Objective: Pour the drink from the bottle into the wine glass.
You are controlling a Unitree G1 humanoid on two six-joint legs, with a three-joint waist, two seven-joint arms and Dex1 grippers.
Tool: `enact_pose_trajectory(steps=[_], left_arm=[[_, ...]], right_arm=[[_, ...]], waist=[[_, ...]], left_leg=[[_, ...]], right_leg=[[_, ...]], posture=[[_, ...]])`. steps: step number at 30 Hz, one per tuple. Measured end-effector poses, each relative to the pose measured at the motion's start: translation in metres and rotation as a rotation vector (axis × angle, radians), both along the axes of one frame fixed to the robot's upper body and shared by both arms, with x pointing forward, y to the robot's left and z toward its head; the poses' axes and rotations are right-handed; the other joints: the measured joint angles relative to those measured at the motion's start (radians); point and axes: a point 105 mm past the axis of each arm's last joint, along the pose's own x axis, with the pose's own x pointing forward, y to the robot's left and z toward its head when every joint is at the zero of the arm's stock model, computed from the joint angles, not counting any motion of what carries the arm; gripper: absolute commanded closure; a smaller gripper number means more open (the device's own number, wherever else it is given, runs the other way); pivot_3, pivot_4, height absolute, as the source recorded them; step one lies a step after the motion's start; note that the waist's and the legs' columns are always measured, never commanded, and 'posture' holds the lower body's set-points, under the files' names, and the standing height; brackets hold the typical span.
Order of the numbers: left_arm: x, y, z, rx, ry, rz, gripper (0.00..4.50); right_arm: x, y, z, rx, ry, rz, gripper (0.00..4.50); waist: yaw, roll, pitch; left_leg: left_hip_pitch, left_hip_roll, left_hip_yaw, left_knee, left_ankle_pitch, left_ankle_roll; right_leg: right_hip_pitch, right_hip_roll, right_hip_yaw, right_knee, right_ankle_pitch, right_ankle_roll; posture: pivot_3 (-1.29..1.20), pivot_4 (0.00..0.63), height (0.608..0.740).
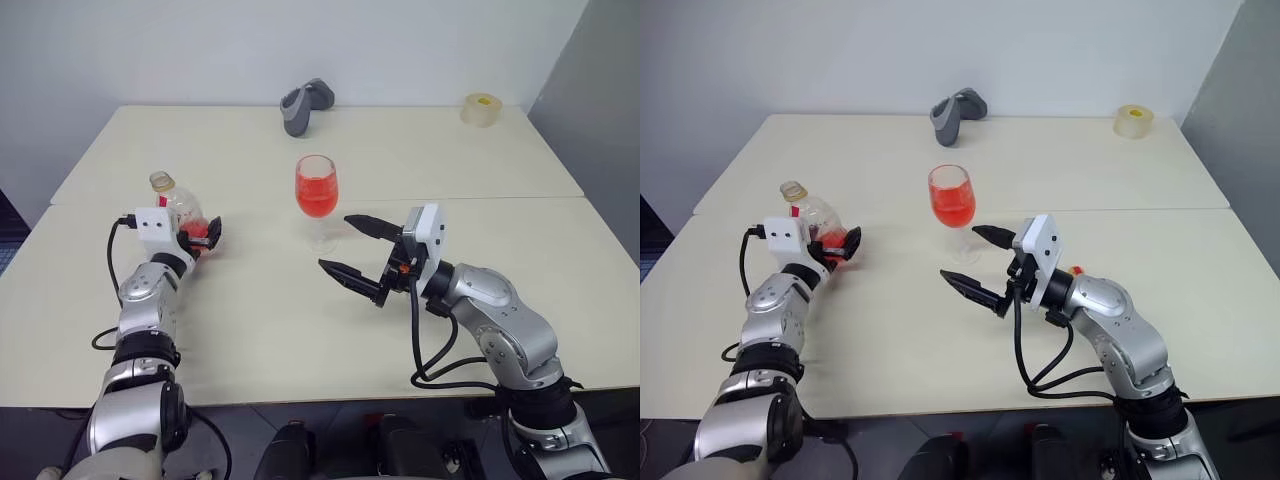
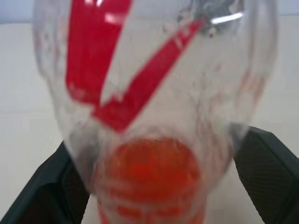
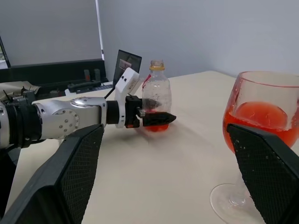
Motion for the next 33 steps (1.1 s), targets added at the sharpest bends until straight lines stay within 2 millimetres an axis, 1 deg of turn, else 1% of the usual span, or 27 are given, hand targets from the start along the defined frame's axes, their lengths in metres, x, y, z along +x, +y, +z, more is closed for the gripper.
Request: enact_pose_trajectory(steps=[7,12,15,16,17,19,20,22,25,29,33], left_arm=[[-0.025,0.004,-0.002,-0.008,0.023,-0.001,0.04],[-0.045,0.011,-0.01,-0.026,0.067,0.027,0.04],[-0.065,0.011,-0.02,-0.033,0.115,0.023,0.04],[-0.077,0.007,-0.027,-0.033,0.143,0.01,0.04],[-0.084,0.006,-0.031,-0.037,0.163,0.005,0.04],[-0.104,-0.004,-0.039,-0.047,0.206,-0.022,0.04],[-0.108,-0.008,-0.04,-0.049,0.215,-0.033,0.04],[-0.117,-0.017,-0.039,-0.052,0.233,-0.058,0.04],[-0.123,-0.032,-0.037,-0.047,0.251,-0.102,0.04],[-0.122,-0.044,-0.032,-0.046,0.248,-0.129,0.04],[-0.111,-0.061,-0.023,-0.027,0.227,-0.155,0.04]], right_arm=[[-0.001,0.0,-0.002,0.0,0.009,-0.007,0.0],[-0.003,-0.001,-0.005,-0.001,0.014,-0.014,0.0],[-0.007,-0.005,-0.011,-0.008,0.031,-0.029,0.0],[-0.008,-0.01,-0.016,-0.012,0.048,-0.055,0.0],[-0.008,-0.014,-0.019,-0.016,0.062,-0.073,0.0],[-0.009,-0.027,-0.029,-0.012,0.105,-0.156,0.0],[-0.008,-0.032,-0.034,-0.014,0.127,-0.197,0.0],[-0.006,-0.042,-0.038,-0.012,0.138,-0.299,0.0],[0.0,-0.059,-0.043,-0.027,0.144,-0.464,0.0],[0.007,-0.074,-0.051,-0.052,0.163,-0.612,0.0],[0.011,-0.087,-0.063,-0.078,0.207,-0.762,0.0]], waist=[[0.0,0.0,0.0],[0.001,0.0,0.0],[0.001,0.0,0.0],[0.001,0.0,0.0],[0.002,0.0,0.0],[0.003,0.0,0.0],[0.005,0.001,0.0],[0.007,0.001,0.0],[0.009,0.001,0.0],[0.009,0.002,0.0],[0.01,0.002,0.0]], left_leg=[[0.0,0.0,0.0,0.0,0.0,0.0],[0.0,0.0,0.0,0.0,0.0,0.001],[0.0,0.0,0.0,-0.001,-0.001,0.001],[0.001,0.0,0.0,-0.001,-0.001,0.002],[0.001,0.0,0.0,-0.001,-0.002,0.003],[0.001,0.001,0.0,-0.001,-0.002,0.003],[0.001,0.001,0.0,-0.002,-0.002,0.003],[0.003,0.001,-0.001,-0.001,-0.003,0.004],[0.009,0.001,-0.002,-0.002,-0.003,0.005],[0.01,0.001,-0.002,-0.003,-0.003,0.005],[0.01,0.001,-0.002,-0.003,-0.003,0.005]], right_leg=[[0.0,0.0,0.0,0.0,0.0,0.0],[0.001,0.0,0.0,-0.001,0.0,0.0],[0.001,0.0,0.0,-0.001,0.0,0.0],[0.001,0.0,0.001,-0.002,0.0,0.0],[0.002,-0.001,0.001,-0.002,0.0,0.0],[0.002,-0.001,0.001,-0.003,0.0,0.0],[0.003,-0.001,0.0,-0.004,0.0,0.0],[0.006,0.0,-0.001,-0.004,0.0,0.0],[0.014,0.0,-0.002,-0.009,0.0,0.0],[0.015,0.001,-0.002,-0.01,0.0,0.0],[0.016,0.001,-0.002,-0.01,0.0,0.0]], posture=[[0.0,0.15,0.74],[0.0,0.15,0.74],[0.0,0.15,0.74],[0.0,0.15,0.74],[0.0,0.15,0.74],[0.0,0.15,0.74],[0.0,0.15,0.74],[0.0,0.15,0.74],[0.0,0.15,0.74],[0.0,0.15,0.74],[0.0,0.15,0.74]])
